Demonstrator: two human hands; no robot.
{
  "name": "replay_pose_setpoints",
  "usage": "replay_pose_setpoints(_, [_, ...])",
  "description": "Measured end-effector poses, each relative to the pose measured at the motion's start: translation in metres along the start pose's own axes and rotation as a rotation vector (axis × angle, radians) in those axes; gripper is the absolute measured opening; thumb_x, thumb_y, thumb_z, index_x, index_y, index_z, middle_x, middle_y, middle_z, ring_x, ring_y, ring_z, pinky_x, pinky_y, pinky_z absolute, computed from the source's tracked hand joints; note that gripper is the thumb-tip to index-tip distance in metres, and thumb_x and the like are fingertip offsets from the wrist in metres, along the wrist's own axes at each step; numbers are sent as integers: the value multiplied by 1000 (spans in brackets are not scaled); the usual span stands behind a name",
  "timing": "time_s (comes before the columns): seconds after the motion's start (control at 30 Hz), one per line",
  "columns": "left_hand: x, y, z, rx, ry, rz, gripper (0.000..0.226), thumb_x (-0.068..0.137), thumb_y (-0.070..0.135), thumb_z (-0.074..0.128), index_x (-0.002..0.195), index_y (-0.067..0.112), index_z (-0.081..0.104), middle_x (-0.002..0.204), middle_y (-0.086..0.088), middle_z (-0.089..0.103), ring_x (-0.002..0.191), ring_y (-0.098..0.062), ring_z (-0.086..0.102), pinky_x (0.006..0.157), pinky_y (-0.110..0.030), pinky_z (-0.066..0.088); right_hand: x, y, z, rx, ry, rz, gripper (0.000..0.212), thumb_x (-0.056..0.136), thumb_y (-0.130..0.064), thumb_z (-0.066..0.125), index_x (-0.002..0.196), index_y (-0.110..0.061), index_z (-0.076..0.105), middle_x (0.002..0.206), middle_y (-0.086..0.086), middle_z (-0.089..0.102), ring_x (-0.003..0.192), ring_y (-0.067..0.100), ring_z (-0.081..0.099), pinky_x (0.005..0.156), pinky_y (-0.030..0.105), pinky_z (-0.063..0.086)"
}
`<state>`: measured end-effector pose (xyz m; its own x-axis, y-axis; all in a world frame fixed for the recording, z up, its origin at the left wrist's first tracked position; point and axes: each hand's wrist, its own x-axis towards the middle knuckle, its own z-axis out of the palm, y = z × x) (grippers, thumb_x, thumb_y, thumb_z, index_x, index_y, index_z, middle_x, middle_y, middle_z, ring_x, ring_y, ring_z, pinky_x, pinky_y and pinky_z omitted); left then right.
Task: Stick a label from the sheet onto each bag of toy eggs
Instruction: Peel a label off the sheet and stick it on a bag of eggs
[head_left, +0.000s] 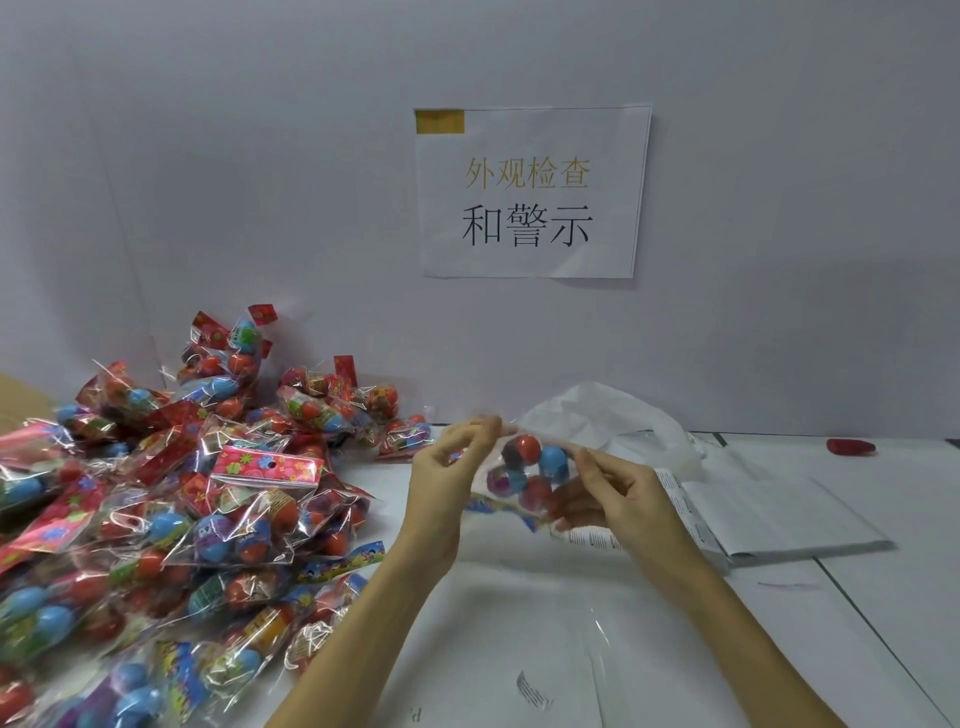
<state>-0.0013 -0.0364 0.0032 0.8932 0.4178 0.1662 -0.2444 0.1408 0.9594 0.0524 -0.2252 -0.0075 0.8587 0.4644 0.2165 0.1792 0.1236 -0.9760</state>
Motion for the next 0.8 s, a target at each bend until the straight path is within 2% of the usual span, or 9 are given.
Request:
replay_pose_setpoints(0.1, [4, 3, -5, -17, 82, -9, 57, 95, 63, 52, 77, 20, 84, 123, 12, 74, 124, -10, 60, 107, -36, 39, -1, -5, -3, 103, -131, -9, 37, 107, -31, 50, 136, -20, 69, 111, 20, 77, 103, 39, 76, 88, 36, 63])
replay_pose_setpoints(0.17, [4, 3, -9, -62, 67, -32, 48, 92, 57, 62, 70, 18, 81, 121, 9, 74, 125, -10, 59, 111, -41, 33, -2, -8, -5, 120, -189, -19, 37, 107, -29, 50, 139, -22, 68, 126, 16, 73, 113, 38, 73, 96, 38, 60])
replay_pose_setpoints(0.23, [3, 4, -10, -78, 33, -13, 29, 85, 48, 81, 87, 19, 82, 124, -3, 73, 126, -20, 63, 111, -42, 42, -2, -11, -7, 164, -227, -32, 36, 108, -24, 49, 140, -18, 66, 133, 17, 70, 118, 39, 70, 100, 38, 58])
replay_pose_setpoints(0.3, [2, 7, -9, -114, -48, -44, 42, 83, 35, 86, 120, 19, 73, 127, -11, 71, 121, -27, 68, 103, -40, 54, -2, -15, -9, 246, -252, -26, 35, 110, -19, 48, 138, -11, 66, 136, 21, 67, 122, 42, 67, 102, 39, 56])
replay_pose_setpoints(0.37, [2, 8, -8, -146, -165, -150, 58, 84, 25, 85, 137, 18, 61, 129, -15, 71, 117, -29, 71, 95, -37, 59, -2, -18, -12, 318, -245, -9, 34, 106, -18, 51, 132, -4, 67, 134, 24, 66, 120, 40, 67, 98, 37, 57])
replay_pose_setpoints(0.47, [-1, 10, -9, -140, -428, -273, 58, 89, 17, 82, 140, 7, 56, 130, -23, 69, 120, -37, 68, 98, -40, 58, -2, -20, -12, 327, -185, 18, 34, 99, -24, 58, 119, 0, 71, 124, 26, 69, 106, 41, 71, 85, 37, 60])
replay_pose_setpoints(0.53, [-3, 9, -9, -128, -507, -296, 54, 90, 14, 80, 138, 2, 57, 132, -25, 67, 122, -39, 67, 99, -40, 57, -3, -21, -11, 163, -116, -23, 27, 102, -27, 62, 123, -14, 73, 116, 22, 73, 106, 41, 73, 83, 38, 62])
replay_pose_setpoints(0.67, [-4, 7, -3, -77, -389, -264, 41, 95, 34, 75, 127, 9, 71, 125, -17, 73, 116, -33, 72, 90, -35, 61, -1, -15, -11, 33, -85, -31, 52, 97, -31, 74, 145, -41, 56, 113, 17, 76, 108, 29, 75, 90, 36, 62])
replay_pose_setpoints(0.8, [-6, 3, 0, -8, -181, -201, 31, 93, 45, 64, 99, 21, 84, 110, -11, 79, 100, -27, 77, 75, -32, 64, 0, -12, -3, 142, 17, 44, 35, 93, -36, 69, 125, -23, 76, 116, 14, 77, 109, 31, 74, 82, 29, 61])
